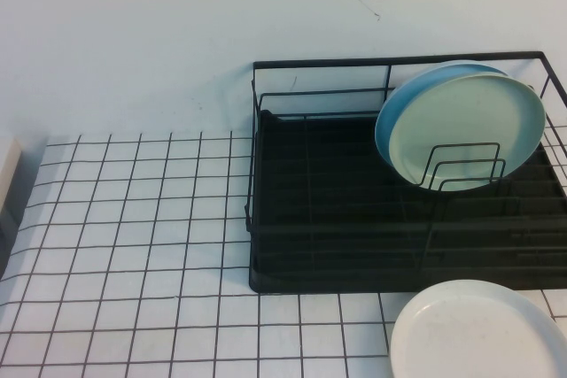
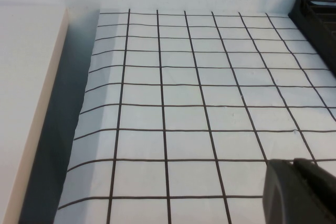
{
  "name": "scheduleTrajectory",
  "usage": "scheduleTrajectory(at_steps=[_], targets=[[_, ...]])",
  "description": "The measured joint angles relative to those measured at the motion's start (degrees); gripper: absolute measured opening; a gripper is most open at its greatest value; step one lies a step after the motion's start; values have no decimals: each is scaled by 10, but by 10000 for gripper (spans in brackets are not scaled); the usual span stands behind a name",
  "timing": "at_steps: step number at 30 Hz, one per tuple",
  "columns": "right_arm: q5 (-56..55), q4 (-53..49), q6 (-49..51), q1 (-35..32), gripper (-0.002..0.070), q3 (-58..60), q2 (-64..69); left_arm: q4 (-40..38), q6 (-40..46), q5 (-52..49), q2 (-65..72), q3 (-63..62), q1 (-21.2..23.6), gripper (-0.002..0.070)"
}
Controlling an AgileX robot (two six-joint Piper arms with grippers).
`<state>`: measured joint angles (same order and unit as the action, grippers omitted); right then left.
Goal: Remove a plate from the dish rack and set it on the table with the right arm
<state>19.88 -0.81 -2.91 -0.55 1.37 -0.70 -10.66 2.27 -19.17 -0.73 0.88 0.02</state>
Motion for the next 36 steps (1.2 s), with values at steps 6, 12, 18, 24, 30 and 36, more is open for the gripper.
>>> scheduleTrajectory(at_steps=[6, 12, 18, 24, 30, 36], targets=[[0, 0, 0, 0, -4, 0, 0, 0, 0, 0, 0, 0, 0, -3], [0, 0, 0, 0, -4, 0, 0, 0, 0, 0, 0, 0, 0, -3], [0, 0, 0, 0, -4, 0, 0, 0, 2, 0, 0, 0, 0, -3], [-1, -20, 0, 0, -4, 0, 0, 0, 2, 0, 0, 0, 0, -3], [-39, -30, 0, 0, -4, 3, 0, 0, 2, 0, 0, 0, 0, -3], [-193, -31, 0, 0, -4, 3, 0, 0, 2, 0, 0, 0, 0, -3]])
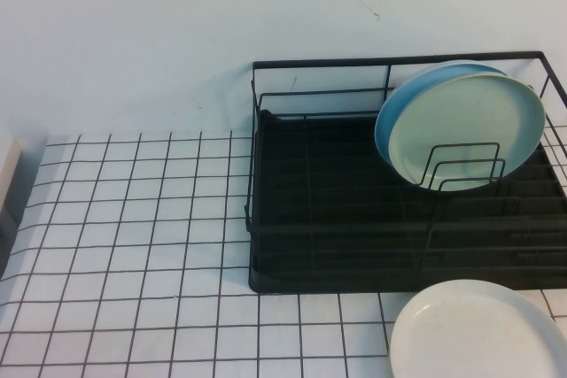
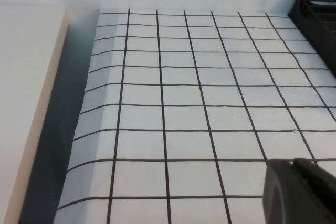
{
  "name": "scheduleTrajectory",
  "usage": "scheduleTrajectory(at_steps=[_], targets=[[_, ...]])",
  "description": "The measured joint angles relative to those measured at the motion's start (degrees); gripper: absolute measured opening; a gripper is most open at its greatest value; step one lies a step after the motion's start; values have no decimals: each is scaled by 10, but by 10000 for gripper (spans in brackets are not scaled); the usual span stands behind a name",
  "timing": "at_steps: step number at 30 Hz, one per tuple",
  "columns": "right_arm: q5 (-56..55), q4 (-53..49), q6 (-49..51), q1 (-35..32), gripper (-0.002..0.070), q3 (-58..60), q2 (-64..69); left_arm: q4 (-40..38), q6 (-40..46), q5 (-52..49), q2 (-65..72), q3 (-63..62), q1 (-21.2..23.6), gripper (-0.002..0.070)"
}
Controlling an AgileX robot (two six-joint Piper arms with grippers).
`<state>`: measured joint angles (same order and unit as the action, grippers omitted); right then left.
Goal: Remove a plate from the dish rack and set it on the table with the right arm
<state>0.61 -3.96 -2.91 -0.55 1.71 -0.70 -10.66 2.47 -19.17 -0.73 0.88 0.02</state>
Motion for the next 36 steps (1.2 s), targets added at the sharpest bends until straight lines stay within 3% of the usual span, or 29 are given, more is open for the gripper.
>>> scheduleTrajectory(at_steps=[17, 23, 25, 27, 32, 36], targets=[[-568, 5, 7, 0, -4, 0, 0, 0, 0, 0, 0, 0, 0, -3], [-674, 3, 13, 0, -4, 0, 0, 0, -2, 0, 0, 0, 0, -3], [-626, -5, 37, 0, -4, -3, -1, 0, -2, 0, 0, 0, 0, -3], [-496, -30, 77, 0, -4, -26, -1, 0, -2, 0, 0, 0, 0, -3], [-32, -150, 217, 0, -4, -141, 14, 0, -2, 0, 0, 0, 0, -3], [155, -171, 177, 0, -4, -196, 72, 0, -2, 0, 0, 0, 0, -3]])
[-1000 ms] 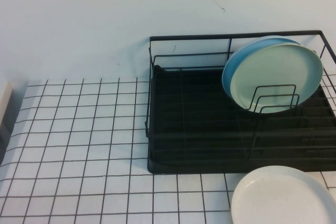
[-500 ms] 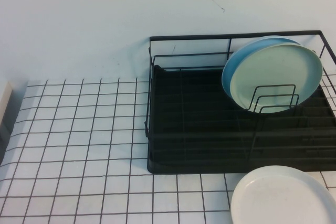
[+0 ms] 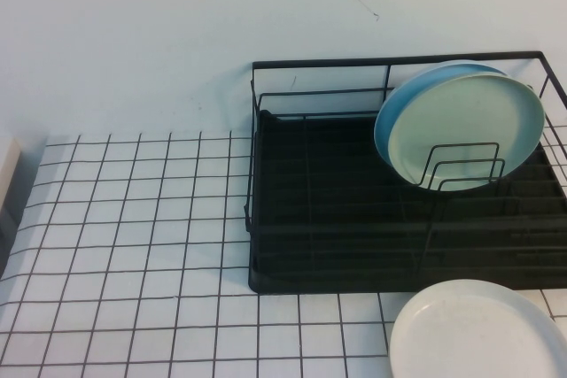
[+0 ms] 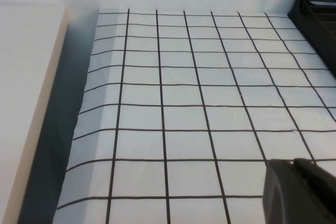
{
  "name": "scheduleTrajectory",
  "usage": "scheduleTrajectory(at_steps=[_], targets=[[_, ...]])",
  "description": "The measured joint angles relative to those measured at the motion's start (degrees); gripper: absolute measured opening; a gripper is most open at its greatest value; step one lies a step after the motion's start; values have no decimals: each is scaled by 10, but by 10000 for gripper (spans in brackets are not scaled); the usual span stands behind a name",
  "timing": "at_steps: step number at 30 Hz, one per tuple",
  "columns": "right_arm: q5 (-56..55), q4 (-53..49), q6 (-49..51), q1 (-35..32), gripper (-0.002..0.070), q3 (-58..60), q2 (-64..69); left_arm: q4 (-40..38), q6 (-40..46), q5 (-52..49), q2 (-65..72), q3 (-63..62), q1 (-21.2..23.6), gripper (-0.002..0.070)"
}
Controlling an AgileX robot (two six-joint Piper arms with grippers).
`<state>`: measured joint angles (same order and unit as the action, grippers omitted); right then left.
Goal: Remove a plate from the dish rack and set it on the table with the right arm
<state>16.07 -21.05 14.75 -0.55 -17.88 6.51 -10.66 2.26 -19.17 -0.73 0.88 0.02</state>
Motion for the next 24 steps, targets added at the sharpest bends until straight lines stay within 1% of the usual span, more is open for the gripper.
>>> scheduleTrajectory(at_steps=[2, 5, 8, 11, 13, 24], targets=[[60, 33, -75, 0, -4, -21, 35, 0, 0, 0, 0, 0, 0, -3], [125, 125, -197, 0, -4, -43, 88, 0, 0, 0, 0, 0, 0, -3], [143, 210, -281, 0, -4, -50, 135, 0, 0, 0, 0, 0, 0, -3], [131, 272, -305, 0, -4, -50, 164, 0, 0, 0, 0, 0, 0, -3], [123, 296, -308, 0, -4, -50, 172, 0, 0, 0, 0, 0, 0, -3], [118, 341, -278, 0, -4, -42, 190, 0, 2, 0, 0, 0, 0, -3]])
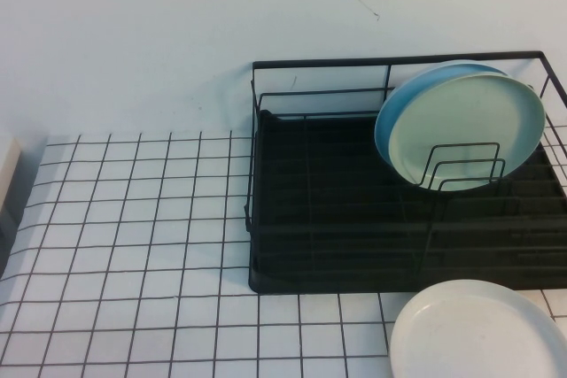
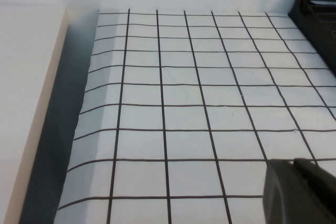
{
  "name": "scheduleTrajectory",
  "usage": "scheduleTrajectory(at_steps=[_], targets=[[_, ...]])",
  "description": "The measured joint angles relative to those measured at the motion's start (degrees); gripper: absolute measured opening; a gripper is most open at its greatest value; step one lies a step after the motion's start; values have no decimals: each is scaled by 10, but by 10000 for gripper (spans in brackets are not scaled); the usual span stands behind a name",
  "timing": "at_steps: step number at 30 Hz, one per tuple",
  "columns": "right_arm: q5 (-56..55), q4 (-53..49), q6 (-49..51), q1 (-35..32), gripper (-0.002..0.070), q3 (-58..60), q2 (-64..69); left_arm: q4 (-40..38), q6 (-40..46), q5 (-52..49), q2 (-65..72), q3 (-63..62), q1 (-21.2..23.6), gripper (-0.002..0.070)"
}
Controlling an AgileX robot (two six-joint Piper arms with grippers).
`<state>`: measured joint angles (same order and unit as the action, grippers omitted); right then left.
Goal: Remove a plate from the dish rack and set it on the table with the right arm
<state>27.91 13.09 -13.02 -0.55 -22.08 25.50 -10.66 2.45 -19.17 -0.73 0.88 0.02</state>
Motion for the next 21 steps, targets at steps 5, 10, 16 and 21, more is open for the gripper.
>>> scheduleTrajectory(at_steps=[5, 10, 16, 21], targets=[[-25, 12, -69, 0, -4, -10, 13, 0, 1, 0, 0, 0, 0, -3], [-17, 52, -188, 0, -4, -84, 100, 0, 1, 0, 0, 0, 0, -3], [23, 97, -366, 0, 10, -209, 265, 0, 1, 0, 0, 0, 0, -3], [26, 118, -518, 23, 191, -282, 401, 0, 1, 0, 0, 0, 0, -3]])
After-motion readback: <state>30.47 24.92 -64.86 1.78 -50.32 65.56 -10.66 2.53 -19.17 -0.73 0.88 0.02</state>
